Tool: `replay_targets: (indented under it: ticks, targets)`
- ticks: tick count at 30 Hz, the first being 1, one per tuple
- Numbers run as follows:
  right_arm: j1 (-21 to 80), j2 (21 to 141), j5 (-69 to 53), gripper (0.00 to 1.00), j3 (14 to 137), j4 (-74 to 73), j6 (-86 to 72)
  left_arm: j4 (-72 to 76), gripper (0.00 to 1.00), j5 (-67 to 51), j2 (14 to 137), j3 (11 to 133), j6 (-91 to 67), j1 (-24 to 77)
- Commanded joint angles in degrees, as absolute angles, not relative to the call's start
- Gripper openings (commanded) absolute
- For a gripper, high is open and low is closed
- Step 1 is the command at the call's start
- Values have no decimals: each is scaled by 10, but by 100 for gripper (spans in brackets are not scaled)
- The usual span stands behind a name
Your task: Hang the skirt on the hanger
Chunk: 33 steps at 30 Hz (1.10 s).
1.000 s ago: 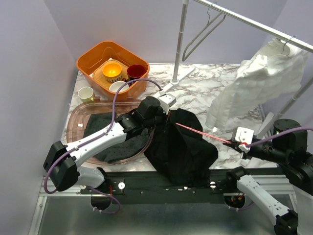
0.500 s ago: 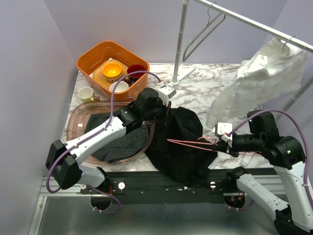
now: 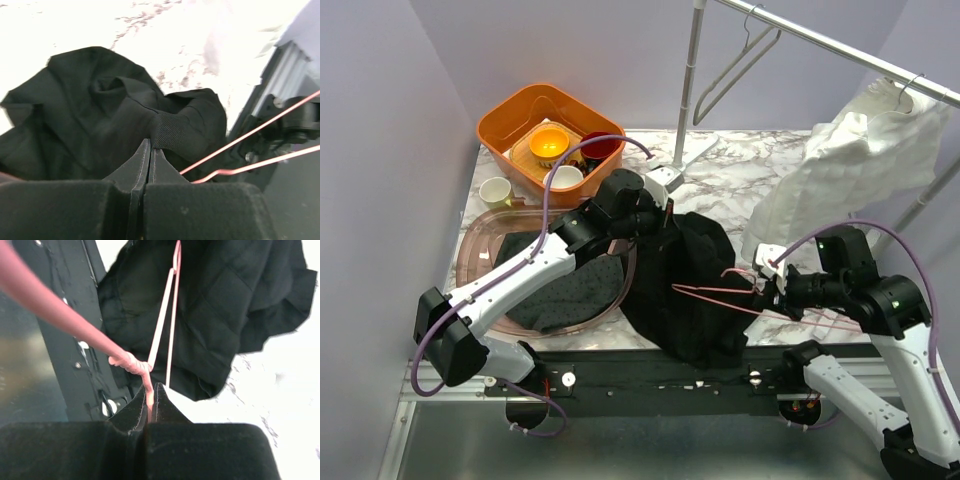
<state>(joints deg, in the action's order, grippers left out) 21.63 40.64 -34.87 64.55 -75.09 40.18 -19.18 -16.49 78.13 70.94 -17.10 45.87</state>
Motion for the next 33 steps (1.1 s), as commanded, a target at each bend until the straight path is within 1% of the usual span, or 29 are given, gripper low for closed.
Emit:
replay_targets:
  ticks: [1, 2, 6, 10, 12, 16, 17, 18, 21, 22, 23, 25, 26, 28, 29, 32, 33]
  targets:
    - [217, 425, -421, 0, 632, -667, 353, -143, 0, -227, 782, 730, -223, 458]
    - [217, 426, -436, 1, 630, -638, 345, -137, 0, -231, 784, 733, -229, 458]
    - [227, 430, -429, 1, 611, -563, 298, -122, 0, -247, 802, 756, -248, 458]
    - [243, 440, -432, 1, 573, -513, 272, -113, 0, -271, 826, 774, -260, 458]
    - [250, 442, -432, 1, 541, -462, 252, -98, 0, -278, 832, 777, -272, 457]
    - [252, 425, -430, 1, 475, -352, 185, -70, 0, -289, 836, 766, -286, 458]
    - [252, 421, -418, 1, 462, -306, 171, -65, 0, -289, 834, 762, -288, 458]
    - [252, 412, -410, 1, 437, -283, 152, -57, 0, -287, 831, 757, -289, 457]
    - [251, 403, -384, 1, 411, -217, 89, -45, 0, -288, 823, 738, -290, 456]
    - [252, 404, -374, 1, 405, -208, 62, -43, 4, -287, 817, 727, -290, 455]
    - [252, 406, -368, 1, 405, -198, 56, -42, 17, -287, 812, 722, -287, 451]
    - [252, 411, -364, 1, 399, -184, 48, -42, 33, -288, 796, 704, -276, 446]
    - [252, 414, -364, 1, 396, -173, 45, -47, 50, -287, 788, 699, -254, 442]
    - [252, 418, -364, 1, 388, -158, 37, -72, 62, -278, 759, 686, -223, 432]
    - [252, 420, -358, 1, 385, -143, 34, -80, 70, -273, 746, 679, -188, 426]
    - [252, 432, -338, 1, 376, -116, 29, -98, 83, -252, 685, 644, -141, 405]
    - [252, 439, -334, 1, 377, -112, 28, -118, 87, -247, 670, 636, -101, 402]
